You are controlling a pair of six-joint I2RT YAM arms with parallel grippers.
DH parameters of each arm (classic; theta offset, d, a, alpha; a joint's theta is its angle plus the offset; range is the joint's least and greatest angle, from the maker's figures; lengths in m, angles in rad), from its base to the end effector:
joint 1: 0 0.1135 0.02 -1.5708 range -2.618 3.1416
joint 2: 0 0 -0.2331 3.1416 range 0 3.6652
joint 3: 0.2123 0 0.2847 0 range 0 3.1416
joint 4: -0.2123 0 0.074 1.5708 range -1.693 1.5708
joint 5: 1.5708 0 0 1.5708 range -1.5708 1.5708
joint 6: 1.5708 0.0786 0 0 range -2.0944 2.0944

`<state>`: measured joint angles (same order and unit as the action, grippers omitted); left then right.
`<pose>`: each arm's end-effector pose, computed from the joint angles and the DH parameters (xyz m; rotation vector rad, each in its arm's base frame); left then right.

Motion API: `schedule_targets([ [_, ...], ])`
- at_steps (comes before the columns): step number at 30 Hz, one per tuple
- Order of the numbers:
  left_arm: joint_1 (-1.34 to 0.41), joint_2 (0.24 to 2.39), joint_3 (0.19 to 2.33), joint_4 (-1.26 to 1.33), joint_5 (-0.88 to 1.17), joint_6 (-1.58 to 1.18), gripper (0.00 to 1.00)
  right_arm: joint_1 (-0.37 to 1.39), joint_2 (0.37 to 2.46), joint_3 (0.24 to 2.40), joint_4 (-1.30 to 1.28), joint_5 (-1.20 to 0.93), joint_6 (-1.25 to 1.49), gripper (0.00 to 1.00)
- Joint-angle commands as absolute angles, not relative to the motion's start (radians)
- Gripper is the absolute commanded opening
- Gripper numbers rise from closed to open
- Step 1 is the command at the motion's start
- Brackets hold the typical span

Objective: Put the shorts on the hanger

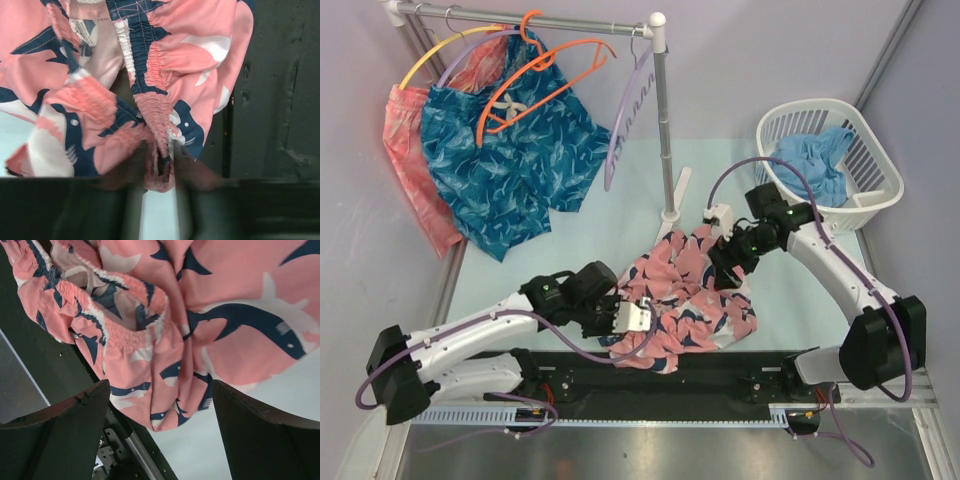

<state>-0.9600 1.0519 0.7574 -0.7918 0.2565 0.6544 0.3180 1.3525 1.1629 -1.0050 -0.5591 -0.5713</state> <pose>0.1316 -0.2228 0.1598 1.9862 1.7837 -0.4404 0.2774 0.1352 0.2167 -1.2571 2.3053 0.6836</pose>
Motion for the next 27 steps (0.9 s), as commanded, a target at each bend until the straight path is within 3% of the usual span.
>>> schedule_targets([
  [1,-0.953,1.006,0.733,-0.706,0.282,0.677,0.41,0.366,1.4,1.117,-0.942,-0.591,-0.558,0.88],
  [3,-0.931,1.006,0.73,-0.701,0.305,0.667,0.53,0.406,1.414,1.091,-0.914,-0.591,-0.564,0.88],
  [6,-0.774,1.026,0.771,-0.707,0.399,0.658,0.61,0.448,1.44,1.077,-0.89,-0.584,-0.565,0.89],
  [10,-0.638,1.066,0.839,-0.761,0.509,0.707,0.65,0.485,1.482,1.043,-0.848,-0.561,-0.565,0.91],
  [13,-0.621,1.065,0.861,-0.79,0.538,0.759,0.67,0.508,1.525,1.025,-0.821,-0.574,-0.568,0.87],
  [16,-0.623,1.034,0.864,-0.811,0.571,0.782,0.68,0.528,1.552,1.014,-0.799,-0.577,-0.578,0.62],
  [17,-0.621,1.028,0.865,-0.821,0.583,0.788,0.69,0.526,1.555,1.014,-0.798,-0.577,-0.58,0.4],
  [20,-0.621,1.005,0.859,-0.851,0.615,0.824,0.7,0.512,1.522,1.014,-0.816,-0.572,-0.609,0.0],
  [27,-0.666,0.993,0.848,-0.828,0.641,0.819,0.76,0.463,1.252,1.014,-0.897,-0.578,-0.679,0.0],
])
